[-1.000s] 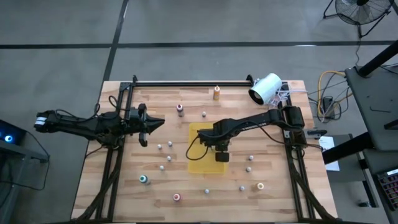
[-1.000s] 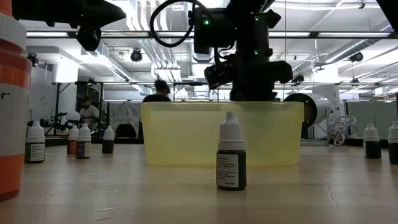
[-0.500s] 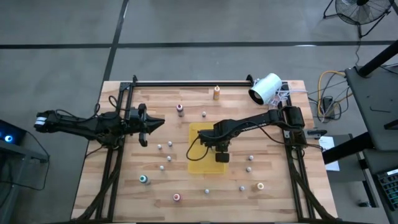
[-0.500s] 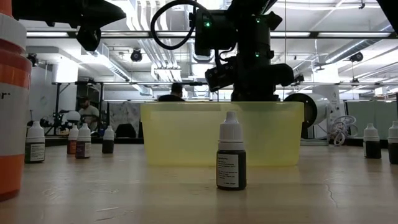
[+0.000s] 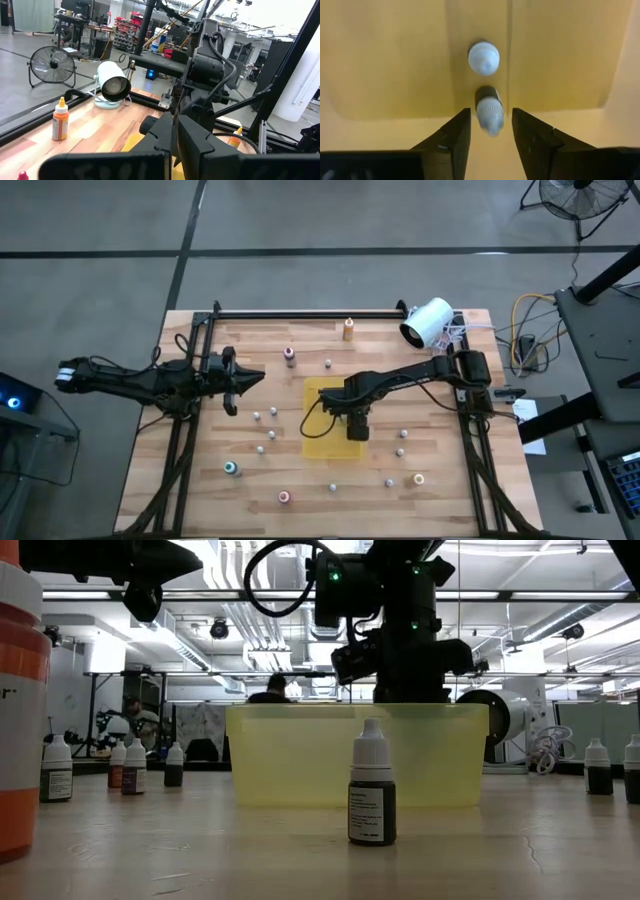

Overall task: Pick & Place food coloring
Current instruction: Put the right small green food coloring bottle into the yellow bin

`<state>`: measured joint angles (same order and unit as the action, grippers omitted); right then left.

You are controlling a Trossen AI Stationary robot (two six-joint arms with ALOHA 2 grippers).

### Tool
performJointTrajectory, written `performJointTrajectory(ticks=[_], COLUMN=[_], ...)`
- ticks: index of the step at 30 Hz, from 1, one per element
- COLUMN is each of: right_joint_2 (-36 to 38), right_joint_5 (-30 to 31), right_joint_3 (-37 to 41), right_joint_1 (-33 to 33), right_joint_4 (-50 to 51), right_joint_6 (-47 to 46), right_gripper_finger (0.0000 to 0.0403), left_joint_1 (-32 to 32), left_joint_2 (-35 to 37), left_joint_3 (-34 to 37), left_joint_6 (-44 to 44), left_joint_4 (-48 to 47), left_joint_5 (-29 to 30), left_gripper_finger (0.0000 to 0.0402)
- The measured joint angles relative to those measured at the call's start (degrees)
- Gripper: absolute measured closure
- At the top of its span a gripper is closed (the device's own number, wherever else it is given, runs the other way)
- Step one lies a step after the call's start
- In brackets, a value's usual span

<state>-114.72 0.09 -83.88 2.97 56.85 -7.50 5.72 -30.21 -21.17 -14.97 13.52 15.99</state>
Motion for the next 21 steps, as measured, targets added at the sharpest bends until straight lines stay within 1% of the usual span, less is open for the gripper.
performJointTrajectory(ticks=[6,11,21], right_joint_2=[2.3,5.7,12.9], right_joint_5=[0.0,0.0,-0.1], right_joint_3=[-1.2,-2.4,-3.2], right_joint_1=[0.0,0.0,1.9], right_joint_4=[1.0,2.1,6.6], right_joint_6=[0.0,-0.7,-9.5], right_gripper_finger=[0.0251,0.0246,0.0245], left_joint_1=[0.0,0.0,0.0], left_joint_2=[0.0,0.0,0.0], left_joint_3=[0.0,0.0,0.0], left_joint_6=[0.0,0.0,0.0], left_joint_4=[0.0,-0.2,-0.8], left_joint_5=[0.0,0.0,0.0], left_gripper_finger=[0.0402,0.0402,0.0402])
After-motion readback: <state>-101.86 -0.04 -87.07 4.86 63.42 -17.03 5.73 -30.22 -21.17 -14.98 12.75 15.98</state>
